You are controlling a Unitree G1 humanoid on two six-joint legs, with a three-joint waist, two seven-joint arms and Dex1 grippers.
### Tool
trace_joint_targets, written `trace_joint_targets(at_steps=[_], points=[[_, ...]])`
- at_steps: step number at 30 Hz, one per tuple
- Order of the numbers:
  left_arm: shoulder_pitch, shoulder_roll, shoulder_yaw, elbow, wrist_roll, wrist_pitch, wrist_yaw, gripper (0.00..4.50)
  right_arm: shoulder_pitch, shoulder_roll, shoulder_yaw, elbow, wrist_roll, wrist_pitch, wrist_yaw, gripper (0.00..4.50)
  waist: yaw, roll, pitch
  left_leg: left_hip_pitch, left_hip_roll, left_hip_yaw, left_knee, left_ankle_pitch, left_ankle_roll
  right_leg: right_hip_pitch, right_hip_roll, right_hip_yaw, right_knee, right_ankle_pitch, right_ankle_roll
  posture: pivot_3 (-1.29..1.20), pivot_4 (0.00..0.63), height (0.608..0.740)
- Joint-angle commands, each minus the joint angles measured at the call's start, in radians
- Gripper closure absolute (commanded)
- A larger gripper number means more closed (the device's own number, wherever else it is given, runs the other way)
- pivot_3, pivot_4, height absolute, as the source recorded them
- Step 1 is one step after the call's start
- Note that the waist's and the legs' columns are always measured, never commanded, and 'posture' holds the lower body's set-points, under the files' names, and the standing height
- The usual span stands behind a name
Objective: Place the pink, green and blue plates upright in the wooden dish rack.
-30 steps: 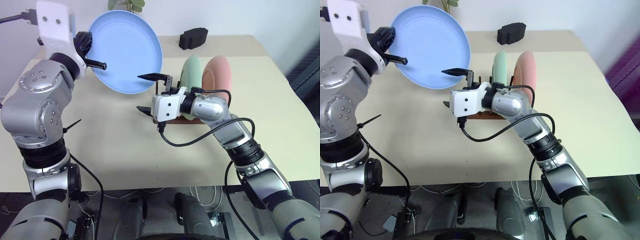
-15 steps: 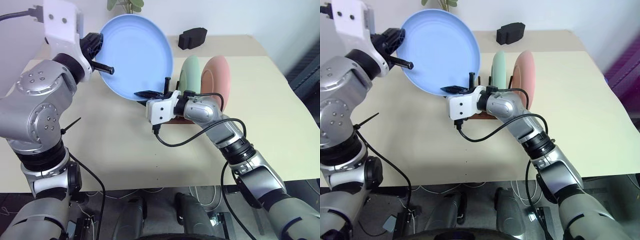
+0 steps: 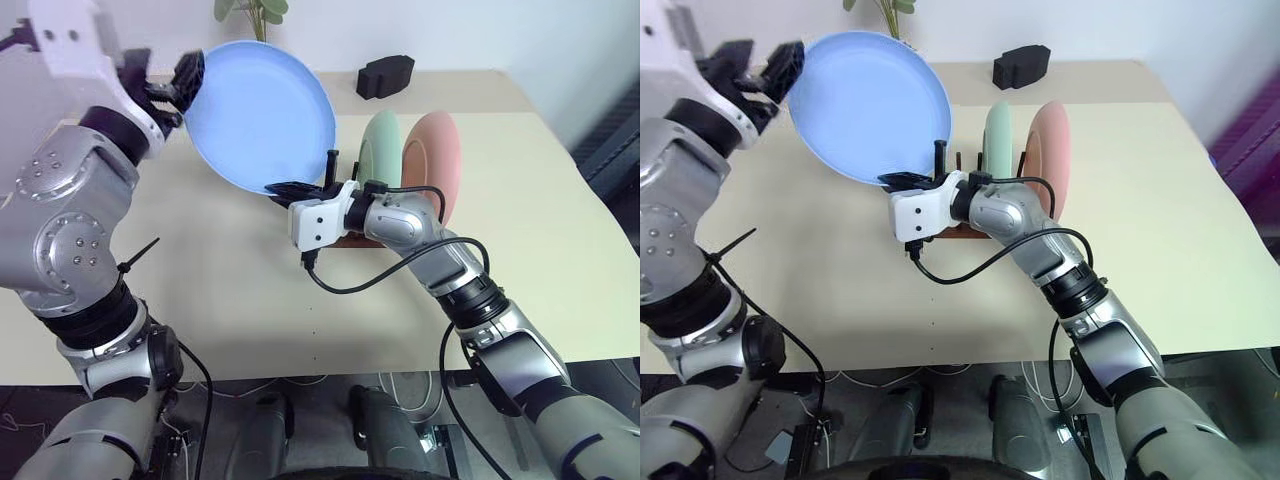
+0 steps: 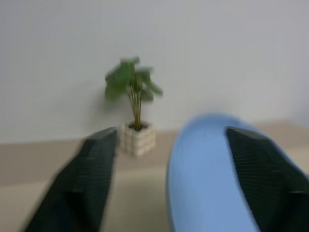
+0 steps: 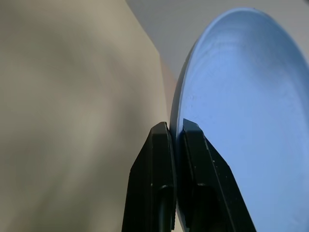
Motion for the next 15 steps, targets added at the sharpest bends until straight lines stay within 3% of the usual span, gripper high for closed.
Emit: trace_joint_targets(at_steps=[1, 4, 9, 12, 15], points=[[0.017, 0.078, 0.124, 0.022, 0.009, -0.129, 0.0, 0.01, -0.032, 0.029, -0.047, -0.036, 0.049, -0.011, -0.026, 4.5, -0.004, 0.0, 0.0, 0.0, 0.0, 0.001, 0.0, 0.0, 0.0, 0.0, 0.0, 0.0, 0.0, 0.0, 0.0, 0.0, 0.15, 0.736], [0.099, 0.142, 0.169, 0.073, 0.014, -0.181, -0.029, 0.01, -0.035, 0.071, -0.084, -0.048, 0.124, 0.018, -0.03, 4.5, -0.011, 0.0, 0.0, 0.002, 0.0, 0.001, -0.001, 0.0, 0.0, 0.0, 0.0, 0.001, 0.003, 0.0, 0.0, 0.0, 0.15, 0.736], [0.411, 0.288, 0.118, 0.125, 0.111, -0.308, -0.17, 0.01, -0.047, 0.169, -0.178, -0.094, 0.326, 0.13, -0.011, 4.5, -0.022, 0.0, 0.0, 0.002, 0.0, 0.0, -0.001, 0.0, 0.0, 0.0, 0.0, 0.001, 0.005, 0.0, 0.0, 0.0, 0.15, 0.736], [0.624, 0.285, 0.066, 0.084, 0.11, -0.397, -0.289, 0.01, -0.029, 0.227, -0.237, -0.189, 0.526, 0.315, 0.023, 4.5, -0.02, -0.001, -0.001, 0.001, 0.001, 0.0, -0.001, 0.0, 0.0, -0.002, -0.001, 0.001, 0.01, 0.0, 0.0, 0.0, 0.15, 0.736], [0.718, 0.258, 0.023, 0.042, 0.08, -0.438, -0.34, 0.01, -0.008, 0.256, -0.279, -0.279, 0.67, 0.478, 0.02, 4.5, -0.012, -0.001, -0.001, 0.001, 0.003, 0.0, -0.001, 0.0, 0.0, -0.003, -0.002, 0.001, 0.01, -0.001, -0.001, 0.0, 0.15, 0.736]])
